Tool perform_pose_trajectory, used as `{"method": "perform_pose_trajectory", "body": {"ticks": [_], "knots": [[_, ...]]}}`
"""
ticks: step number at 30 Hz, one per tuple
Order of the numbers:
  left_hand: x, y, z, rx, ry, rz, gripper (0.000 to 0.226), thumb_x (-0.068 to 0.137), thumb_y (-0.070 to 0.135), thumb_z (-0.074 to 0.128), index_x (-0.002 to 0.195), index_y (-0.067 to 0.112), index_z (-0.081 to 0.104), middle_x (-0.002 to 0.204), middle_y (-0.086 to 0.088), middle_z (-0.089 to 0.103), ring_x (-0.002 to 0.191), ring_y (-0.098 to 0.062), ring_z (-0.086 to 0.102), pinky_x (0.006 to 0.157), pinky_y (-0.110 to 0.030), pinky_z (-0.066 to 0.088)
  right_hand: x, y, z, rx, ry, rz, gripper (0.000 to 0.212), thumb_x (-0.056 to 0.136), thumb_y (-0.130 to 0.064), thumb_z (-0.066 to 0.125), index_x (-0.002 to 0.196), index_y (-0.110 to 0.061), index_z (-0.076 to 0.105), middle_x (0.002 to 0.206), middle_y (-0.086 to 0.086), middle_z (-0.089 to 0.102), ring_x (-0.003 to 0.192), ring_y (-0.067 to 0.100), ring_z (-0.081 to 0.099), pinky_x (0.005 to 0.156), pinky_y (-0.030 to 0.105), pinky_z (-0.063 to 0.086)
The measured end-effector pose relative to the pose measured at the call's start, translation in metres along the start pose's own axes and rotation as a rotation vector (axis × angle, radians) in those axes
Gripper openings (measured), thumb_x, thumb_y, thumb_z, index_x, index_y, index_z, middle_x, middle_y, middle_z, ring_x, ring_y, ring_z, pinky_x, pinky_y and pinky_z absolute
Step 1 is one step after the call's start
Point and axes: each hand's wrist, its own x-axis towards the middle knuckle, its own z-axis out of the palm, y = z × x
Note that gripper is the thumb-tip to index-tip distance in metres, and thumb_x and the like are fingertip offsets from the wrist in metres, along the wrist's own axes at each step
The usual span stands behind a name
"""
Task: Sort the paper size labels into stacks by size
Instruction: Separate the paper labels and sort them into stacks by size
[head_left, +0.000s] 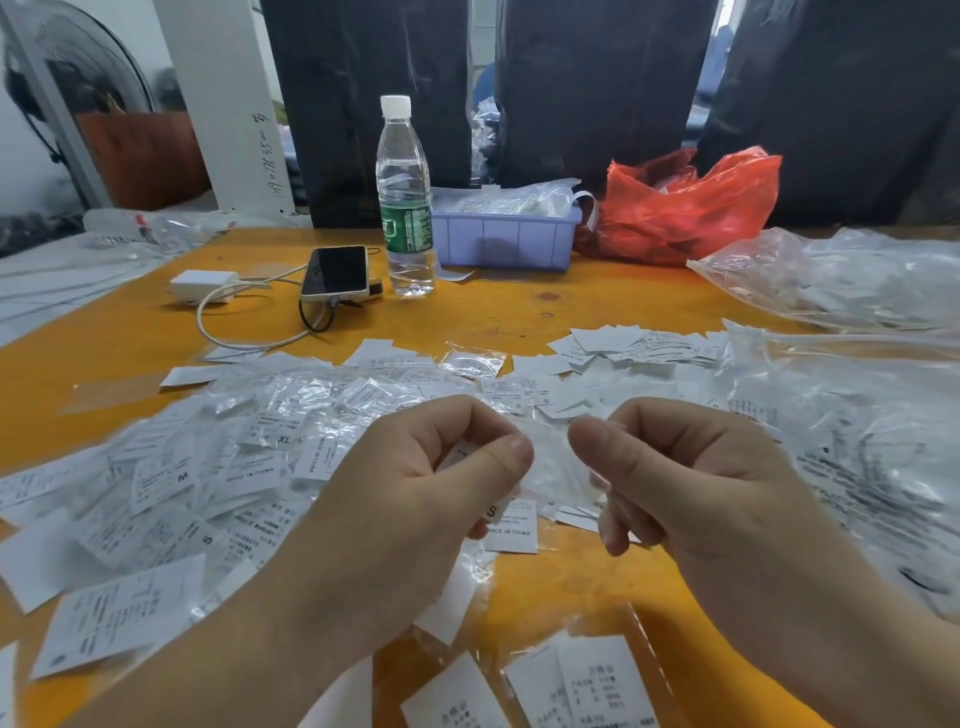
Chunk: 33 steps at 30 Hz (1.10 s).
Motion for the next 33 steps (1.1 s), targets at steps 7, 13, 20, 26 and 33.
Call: {"method": "perform_pose_trajectory", "body": {"ticks": [7, 13, 20, 26, 33], "knots": [[-0.003, 0.0059, -0.0005, 0.015, 0.026, 0.017, 0.022, 0.07, 0.05, 0.067, 0.072, 0.028, 0.069, 0.057, 0.007, 0.059, 0.054, -0.008, 0.056, 0.055, -0.016, 0.048, 0.0021, 0.0007, 0.0014, 0.077, -0.08, 0.067, 0.028, 0.073, -0.041, 0.069, 0.061, -0.016, 0.065, 0.051, -0.001, 0.051, 0.048, 0.014, 0.05, 0.054, 0.026, 0.046], [-0.003, 0.0057, -0.0006, 0.102, 0.051, 0.005, 0.029, 0.062, 0.057, 0.07, 0.072, 0.03, 0.069, 0.054, 0.009, 0.058, 0.052, -0.006, 0.054, 0.054, -0.019, 0.041, 0.0032, 0.0063, 0.0045, 0.179, -0.178, 0.14, 0.026, 0.068, -0.023, 0.066, 0.092, -0.028, 0.075, 0.085, -0.001, 0.069, 0.067, 0.016, 0.061, 0.063, 0.032, 0.053], [-0.003, 0.006, 0.0, 0.096, 0.008, 0.01, 0.033, 0.059, 0.056, 0.076, 0.069, 0.026, 0.068, 0.058, 0.007, 0.058, 0.054, -0.006, 0.052, 0.054, -0.02, 0.044, 0.0029, -0.0013, 0.0033, 0.272, -0.241, 0.075, 0.029, 0.059, -0.032, 0.074, 0.084, -0.017, 0.076, 0.073, 0.006, 0.065, 0.061, 0.018, 0.058, 0.059, 0.028, 0.052], [-0.0026, 0.0024, 0.0001, 0.092, 0.04, -0.016, 0.028, 0.057, 0.053, 0.077, 0.076, 0.032, 0.07, 0.058, 0.01, 0.062, 0.052, -0.004, 0.056, 0.049, -0.017, 0.045, 0.0043, -0.002, 0.0046, 0.194, -0.157, 0.064, 0.014, 0.064, -0.02, 0.074, 0.074, -0.01, 0.074, 0.062, 0.006, 0.063, 0.053, 0.017, 0.055, 0.052, 0.024, 0.049], [0.0025, -0.0008, -0.0033, -0.057, 0.136, 0.002, 0.021, 0.068, 0.036, 0.064, 0.086, 0.041, 0.073, 0.073, 0.007, 0.07, 0.059, -0.009, 0.066, 0.058, -0.023, 0.054, 0.0072, -0.0023, 0.0035, 0.335, -0.085, 0.191, 0.007, 0.06, -0.013, 0.072, 0.066, -0.01, 0.074, 0.058, 0.012, 0.061, 0.047, 0.018, 0.052, 0.045, 0.023, 0.046]]}}
